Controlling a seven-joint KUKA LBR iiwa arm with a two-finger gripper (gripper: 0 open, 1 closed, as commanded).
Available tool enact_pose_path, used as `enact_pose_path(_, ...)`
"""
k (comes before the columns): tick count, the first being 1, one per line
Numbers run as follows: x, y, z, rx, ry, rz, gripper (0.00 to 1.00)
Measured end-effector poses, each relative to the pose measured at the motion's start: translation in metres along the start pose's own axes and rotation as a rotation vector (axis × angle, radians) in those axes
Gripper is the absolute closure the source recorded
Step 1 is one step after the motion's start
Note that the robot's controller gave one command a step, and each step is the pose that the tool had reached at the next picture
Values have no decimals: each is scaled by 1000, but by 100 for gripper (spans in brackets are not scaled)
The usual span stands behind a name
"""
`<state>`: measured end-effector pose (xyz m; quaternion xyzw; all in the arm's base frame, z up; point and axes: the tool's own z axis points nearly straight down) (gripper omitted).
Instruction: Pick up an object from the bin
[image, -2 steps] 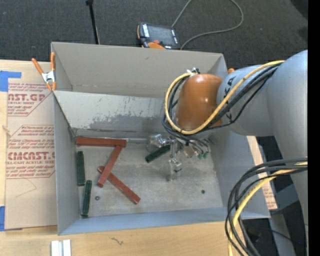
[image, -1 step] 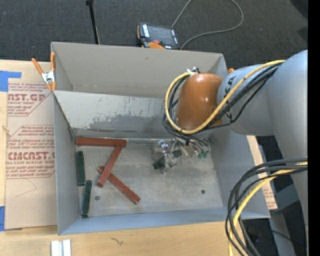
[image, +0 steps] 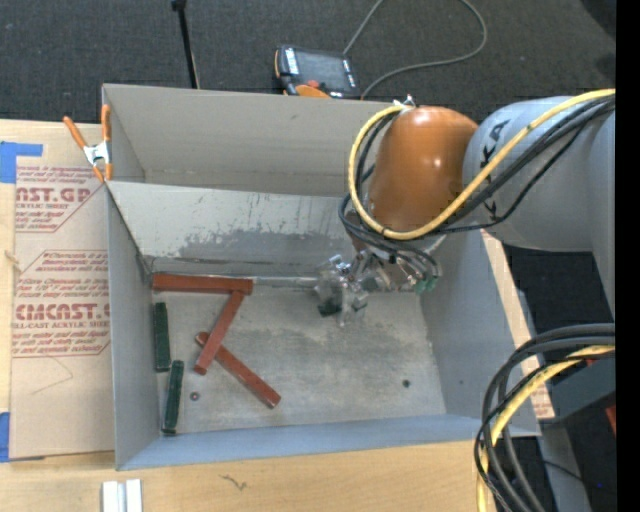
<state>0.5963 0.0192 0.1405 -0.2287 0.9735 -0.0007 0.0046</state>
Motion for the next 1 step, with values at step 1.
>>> enact_pose_path(1,-2,0,-37,-1,2,0,100)
